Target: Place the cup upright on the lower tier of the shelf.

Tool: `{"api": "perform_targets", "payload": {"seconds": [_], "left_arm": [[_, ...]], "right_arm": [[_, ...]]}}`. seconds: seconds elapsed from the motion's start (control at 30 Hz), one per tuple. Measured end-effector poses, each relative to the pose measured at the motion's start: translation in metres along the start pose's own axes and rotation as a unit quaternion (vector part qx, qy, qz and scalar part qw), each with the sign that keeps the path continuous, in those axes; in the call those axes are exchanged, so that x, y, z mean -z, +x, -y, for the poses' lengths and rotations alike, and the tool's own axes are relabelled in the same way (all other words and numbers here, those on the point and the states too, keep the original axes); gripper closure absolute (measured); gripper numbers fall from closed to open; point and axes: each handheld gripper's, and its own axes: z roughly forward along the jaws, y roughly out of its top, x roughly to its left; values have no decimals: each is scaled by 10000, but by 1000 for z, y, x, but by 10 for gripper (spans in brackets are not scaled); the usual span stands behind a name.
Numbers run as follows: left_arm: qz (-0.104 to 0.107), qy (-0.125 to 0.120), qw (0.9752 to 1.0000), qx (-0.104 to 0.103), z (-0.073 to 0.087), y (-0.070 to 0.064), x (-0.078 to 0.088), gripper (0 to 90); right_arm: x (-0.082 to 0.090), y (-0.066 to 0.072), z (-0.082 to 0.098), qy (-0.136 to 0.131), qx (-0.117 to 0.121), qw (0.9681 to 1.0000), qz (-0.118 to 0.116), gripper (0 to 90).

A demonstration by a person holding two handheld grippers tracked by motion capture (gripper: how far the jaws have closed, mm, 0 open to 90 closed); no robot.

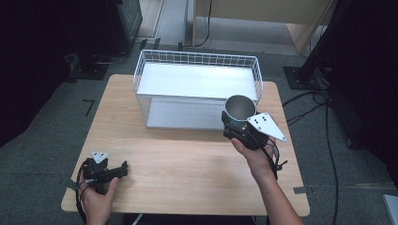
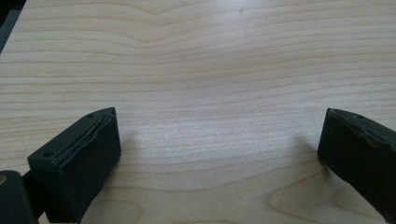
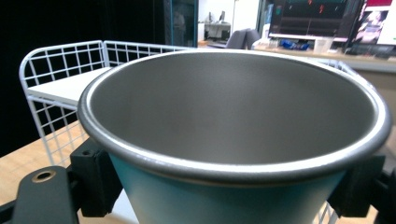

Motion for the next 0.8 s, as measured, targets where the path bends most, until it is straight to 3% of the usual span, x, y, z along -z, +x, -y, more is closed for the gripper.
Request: {"api": "perform_targets", "payload": {"seconds": [0.57, 0.8], "left_arm": [[0, 3, 10000, 2, 0, 0, 0, 0], [0, 0, 10000, 4, 0, 0, 0, 0]], "right_arm": [[-28, 11, -27, -578, 182, 9981, 148, 152], [-41, 15, -41, -700, 239, 9971, 158, 153]]}}
